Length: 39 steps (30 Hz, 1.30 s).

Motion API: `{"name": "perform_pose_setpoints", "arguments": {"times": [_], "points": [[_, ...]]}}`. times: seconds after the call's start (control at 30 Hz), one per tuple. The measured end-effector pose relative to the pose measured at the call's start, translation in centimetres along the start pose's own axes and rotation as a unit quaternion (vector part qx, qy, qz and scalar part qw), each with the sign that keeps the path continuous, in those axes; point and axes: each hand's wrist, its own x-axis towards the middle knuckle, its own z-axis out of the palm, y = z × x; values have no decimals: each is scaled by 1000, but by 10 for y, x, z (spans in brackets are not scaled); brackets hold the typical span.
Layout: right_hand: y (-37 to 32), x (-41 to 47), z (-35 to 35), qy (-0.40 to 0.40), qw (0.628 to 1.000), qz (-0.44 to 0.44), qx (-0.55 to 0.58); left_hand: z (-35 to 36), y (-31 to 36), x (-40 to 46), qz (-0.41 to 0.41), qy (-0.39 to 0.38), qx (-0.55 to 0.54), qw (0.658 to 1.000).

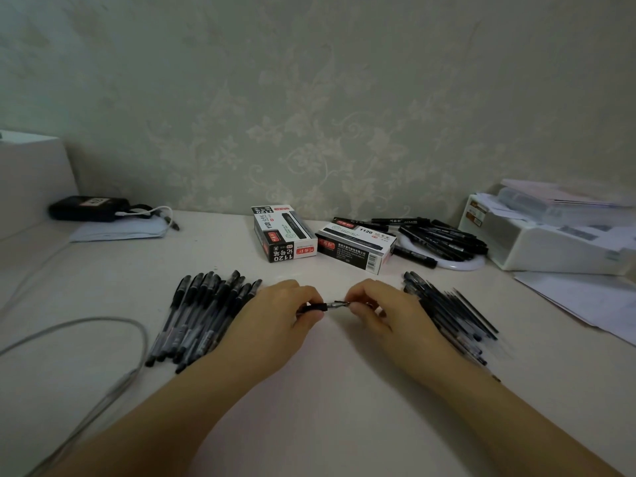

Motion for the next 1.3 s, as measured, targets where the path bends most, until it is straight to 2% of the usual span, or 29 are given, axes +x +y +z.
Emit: {"name": "perform_pose_setpoints", "arguments": {"times": [0.17, 0.5, 0.67, 0.97, 1.13, 1.3], "points": [[-7, 0, 2, -15, 999, -50, 17, -1, 4, 0, 21, -18, -12, 1000], [-4, -2, 0, -21, 988, 30, 152, -6, 9, 1, 40, -41, -37, 998], [-2, -2, 0, -24, 973, 46, 225, -8, 12, 3, 64, -48, -2, 997], [-1, -2, 2, -20, 971, 39, 235, -10, 15, 3, 67, -45, 19, 997], [-4, 0, 5, -6, 974, 27, 226, -8, 15, 1, 52, 5, -4, 999], [-4, 1, 5, 90, 983, 43, 155, -16, 8, 5, -10, 133, 9, 991]]}}
